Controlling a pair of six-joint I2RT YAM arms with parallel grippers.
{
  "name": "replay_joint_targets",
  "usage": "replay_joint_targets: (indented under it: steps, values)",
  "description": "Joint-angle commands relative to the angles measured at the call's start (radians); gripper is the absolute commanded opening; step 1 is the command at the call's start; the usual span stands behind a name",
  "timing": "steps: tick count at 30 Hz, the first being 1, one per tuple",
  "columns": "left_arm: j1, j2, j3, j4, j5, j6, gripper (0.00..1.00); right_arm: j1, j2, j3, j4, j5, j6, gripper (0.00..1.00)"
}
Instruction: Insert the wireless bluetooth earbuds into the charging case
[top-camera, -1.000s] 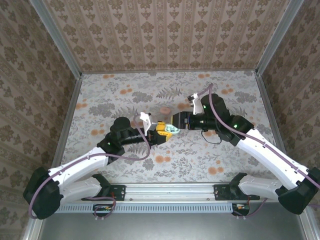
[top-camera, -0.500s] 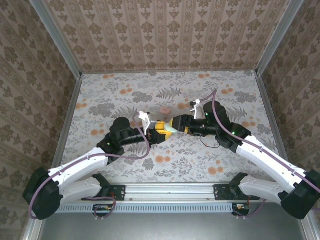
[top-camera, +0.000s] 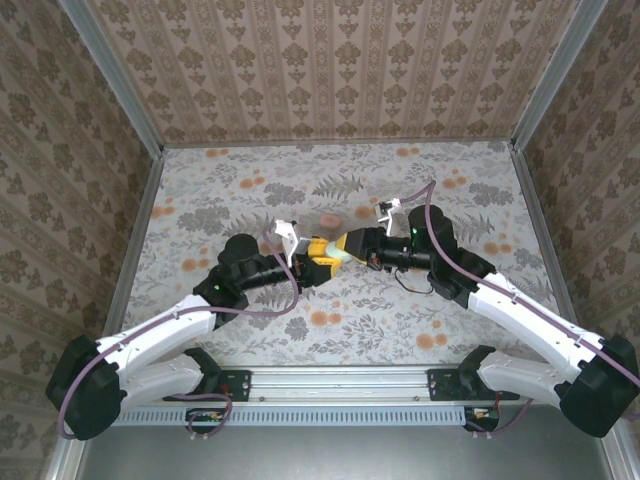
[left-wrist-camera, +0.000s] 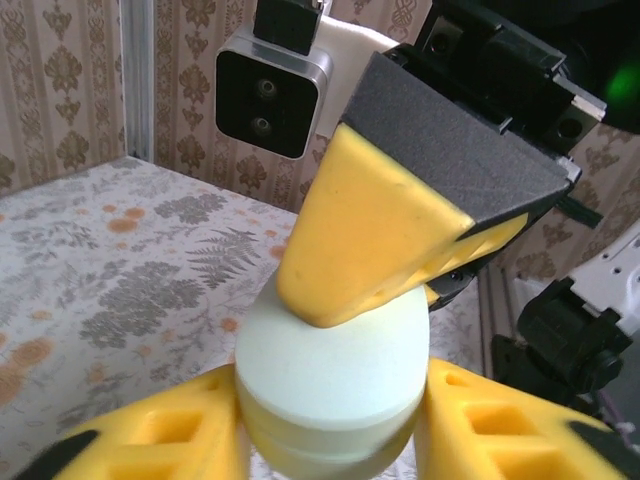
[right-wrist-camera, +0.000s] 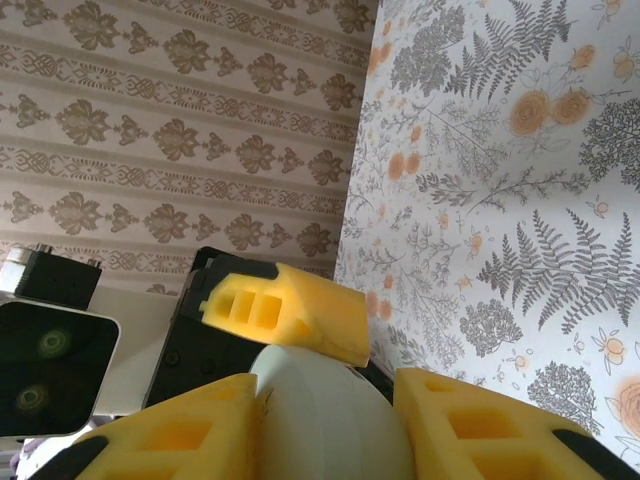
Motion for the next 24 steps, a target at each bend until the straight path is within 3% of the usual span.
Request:
replay_joint_targets:
  steps: [1, 6, 9, 16, 24]
  values:
    - [-0.001, -0.031, 0.002, -0.011, -0.03, 0.006, 0.55, 0.005, 0.01, -0.006, 0.048, -0.032, 0.04, 0.31]
    - [0.001, -0.11, -0.01, -0.104, -0.091, 0.032, 0.9, -0.035, 0.012, 0.006, 0.019, -0.022, 0.035, 0.31]
    - [0.007, -0.177, -0.025, -0.172, -0.138, 0.048, 1.0, -0.075, 0.016, 0.001, 0.005, -0.017, 0.025, 0.28]
    - [0.049, -0.323, -0.051, -0.369, -0.256, 0.051, 1.0, -0.167, 0.09, -0.028, -0.004, -0.002, -0.069, 0.26]
    - [0.14, -0.463, -0.092, -0.601, -0.366, -0.022, 1.0, -0.221, 0.361, -0.037, 0.04, -0.033, -0.257, 0.23]
